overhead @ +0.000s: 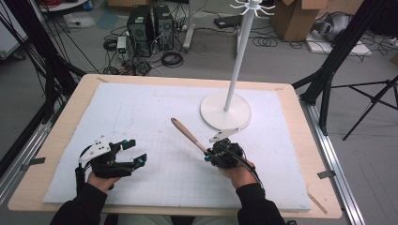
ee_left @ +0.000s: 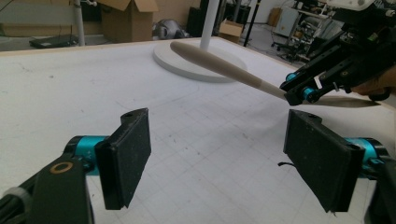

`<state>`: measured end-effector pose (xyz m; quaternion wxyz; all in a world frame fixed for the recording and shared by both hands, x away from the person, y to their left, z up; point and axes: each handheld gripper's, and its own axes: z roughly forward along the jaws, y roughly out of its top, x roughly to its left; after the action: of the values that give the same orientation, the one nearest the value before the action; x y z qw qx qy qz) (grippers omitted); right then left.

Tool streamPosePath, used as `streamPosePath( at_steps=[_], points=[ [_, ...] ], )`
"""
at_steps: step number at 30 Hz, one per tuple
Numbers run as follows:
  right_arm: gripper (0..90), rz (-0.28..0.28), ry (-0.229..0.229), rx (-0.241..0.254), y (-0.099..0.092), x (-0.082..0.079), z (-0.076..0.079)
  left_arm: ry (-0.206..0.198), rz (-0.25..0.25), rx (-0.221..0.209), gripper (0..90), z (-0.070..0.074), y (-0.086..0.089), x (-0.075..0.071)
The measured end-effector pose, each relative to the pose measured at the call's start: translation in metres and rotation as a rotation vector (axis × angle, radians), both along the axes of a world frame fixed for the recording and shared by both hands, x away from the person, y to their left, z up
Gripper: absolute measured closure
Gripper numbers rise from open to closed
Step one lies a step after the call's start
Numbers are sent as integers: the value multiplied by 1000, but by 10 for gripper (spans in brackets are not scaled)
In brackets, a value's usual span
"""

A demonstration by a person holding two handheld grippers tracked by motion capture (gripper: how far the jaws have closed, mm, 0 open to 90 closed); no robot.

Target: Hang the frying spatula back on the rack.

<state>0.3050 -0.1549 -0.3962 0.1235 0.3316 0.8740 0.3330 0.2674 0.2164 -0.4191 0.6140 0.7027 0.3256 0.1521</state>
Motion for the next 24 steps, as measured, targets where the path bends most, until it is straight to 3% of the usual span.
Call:
streamPosePath(
  at_steps=[1,3,6,12,16,24],
  points=[
    [775,-11,-26,28,-1,-3,1,2,2,-6,245,1,-1,0],
    [775,-12,-33,40,-1,-4,1,0,8,-12,253,3,-3,-1],
    [774,-9,-82,75,0,-11,1,12,9,-25,257,7,-7,0],
    [774,-9,-127,79,2,-17,5,22,20,0,292,16,-18,2],
    [774,-17,-142,110,-1,-18,10,26,20,-31,297,24,-26,11],
    [774,-11,-205,156,-1,-25,18,37,-16,-19,292,41,-59,29]
  ],
)
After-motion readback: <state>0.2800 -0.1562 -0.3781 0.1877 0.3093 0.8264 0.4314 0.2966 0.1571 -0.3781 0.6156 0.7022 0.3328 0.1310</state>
